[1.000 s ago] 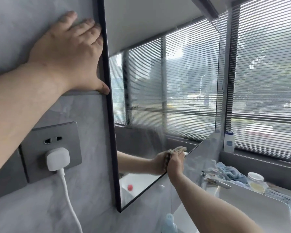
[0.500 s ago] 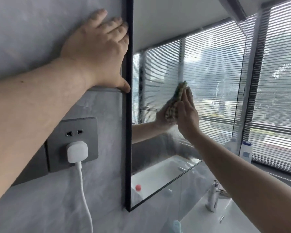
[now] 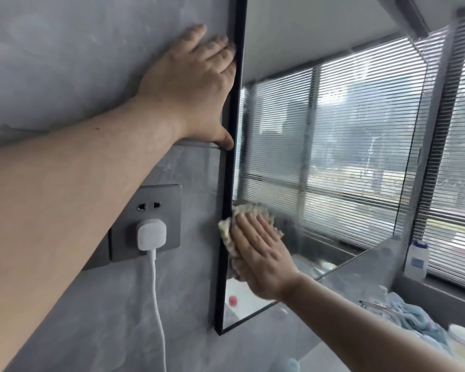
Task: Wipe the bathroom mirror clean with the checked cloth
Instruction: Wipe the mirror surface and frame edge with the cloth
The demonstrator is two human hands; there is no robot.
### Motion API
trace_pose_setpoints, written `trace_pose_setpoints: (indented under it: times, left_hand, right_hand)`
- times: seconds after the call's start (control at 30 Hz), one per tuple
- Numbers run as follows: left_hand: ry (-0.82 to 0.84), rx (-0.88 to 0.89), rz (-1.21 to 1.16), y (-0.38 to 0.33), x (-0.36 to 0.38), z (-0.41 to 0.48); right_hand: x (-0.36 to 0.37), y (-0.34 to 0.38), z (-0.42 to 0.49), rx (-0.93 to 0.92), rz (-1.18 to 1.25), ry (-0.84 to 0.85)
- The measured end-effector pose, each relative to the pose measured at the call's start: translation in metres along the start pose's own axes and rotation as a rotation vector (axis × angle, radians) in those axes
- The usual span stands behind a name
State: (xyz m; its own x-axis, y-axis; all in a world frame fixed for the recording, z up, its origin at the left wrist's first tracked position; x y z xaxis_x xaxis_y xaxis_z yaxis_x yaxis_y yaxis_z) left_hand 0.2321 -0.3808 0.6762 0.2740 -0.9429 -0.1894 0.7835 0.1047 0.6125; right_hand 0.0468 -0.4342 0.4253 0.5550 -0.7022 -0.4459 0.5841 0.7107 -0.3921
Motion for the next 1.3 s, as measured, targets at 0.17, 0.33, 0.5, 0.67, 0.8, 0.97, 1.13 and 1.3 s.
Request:
trace_pose_setpoints:
  times: [0.17, 0.33, 0.5, 0.67, 0.8, 0.97, 1.13, 1.3]
  left_hand:
    - [-0.005, 0.0, -0.008, 0.0, 0.0, 0.0]
    - [0.006, -0.005, -0.002, 0.001, -0.001, 0.0]
    - [0.032, -0.014, 0.022, 0.0, -0.002, -0.002]
    - [0.082, 0.0, 0.023, -0.003, -0.003, -0.003]
    - [0.094, 0.005, 0.01, 0.0, -0.007, -0.001]
    - [0.116, 0.051, -0.017, 0.009, -0.017, 0.006]
    - [0.127, 0.04, 0.014, 0.061, -0.043, 0.064]
    - [0.15, -0.048, 0.189, 0.067, -0.024, 0.079]
  right_hand:
    - [-0.045, -0.044, 0.119, 0.386, 0.036, -0.244]
    - [-0.058, -0.061, 0.155, 0.424, 0.051, -0.319]
    - [-0.027, -0.025, 0.073, 0.278, 0.018, -0.181]
    - [-0.032, -0.032, 0.085, 0.256, 0.025, -0.191]
    - [-0.068, -0.066, 0.178, 0.389, 0.046, -0.32]
    - [-0.112, -0.1, 0.266, 0.537, 0.05, -0.338]
    - [-0.096, -0.08, 0.223, 0.444, 0.064, -0.284]
    - [-0.086, -0.073, 0.174, 0.377, 0.055, -0.172]
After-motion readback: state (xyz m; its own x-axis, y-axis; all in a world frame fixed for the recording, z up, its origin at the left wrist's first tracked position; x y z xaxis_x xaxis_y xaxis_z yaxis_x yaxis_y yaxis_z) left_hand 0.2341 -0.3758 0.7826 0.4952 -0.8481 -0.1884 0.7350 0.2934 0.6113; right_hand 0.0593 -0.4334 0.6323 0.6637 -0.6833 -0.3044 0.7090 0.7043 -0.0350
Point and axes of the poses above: each hand's wrist, its own z-axis towards the middle knuckle, its own x-axis out of the palm, y = z × x, the point moved 2 cm from there along z, towards the middle knuckle, and after that the axes turned 7 degrees about z, right-handed, at the moved point
